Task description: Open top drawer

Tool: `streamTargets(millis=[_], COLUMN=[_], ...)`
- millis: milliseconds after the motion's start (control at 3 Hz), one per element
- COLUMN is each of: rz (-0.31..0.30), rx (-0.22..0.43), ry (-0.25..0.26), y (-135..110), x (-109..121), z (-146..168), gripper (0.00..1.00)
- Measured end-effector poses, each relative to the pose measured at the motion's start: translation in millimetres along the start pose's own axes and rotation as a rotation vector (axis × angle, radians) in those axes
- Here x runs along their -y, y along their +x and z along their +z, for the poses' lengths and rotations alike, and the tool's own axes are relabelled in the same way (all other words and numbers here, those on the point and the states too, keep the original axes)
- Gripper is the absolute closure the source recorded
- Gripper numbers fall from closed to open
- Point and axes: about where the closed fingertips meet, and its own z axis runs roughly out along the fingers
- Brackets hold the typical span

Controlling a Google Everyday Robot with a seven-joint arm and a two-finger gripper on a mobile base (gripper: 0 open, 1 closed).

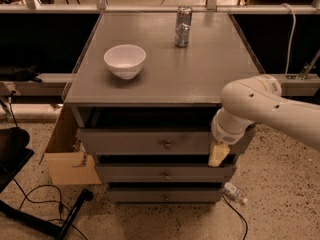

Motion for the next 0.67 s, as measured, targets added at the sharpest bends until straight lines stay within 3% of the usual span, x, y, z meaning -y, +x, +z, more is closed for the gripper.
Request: streamTargets(millis=[333, 667], rz=[0.005, 0.012], rx=[-0.004, -0.004], ry=[-0.029, -0.035], y=[6.3, 6.0], x=[-14.3, -17.6], z=[7.8, 1.6], gripper=[0.47, 0.78])
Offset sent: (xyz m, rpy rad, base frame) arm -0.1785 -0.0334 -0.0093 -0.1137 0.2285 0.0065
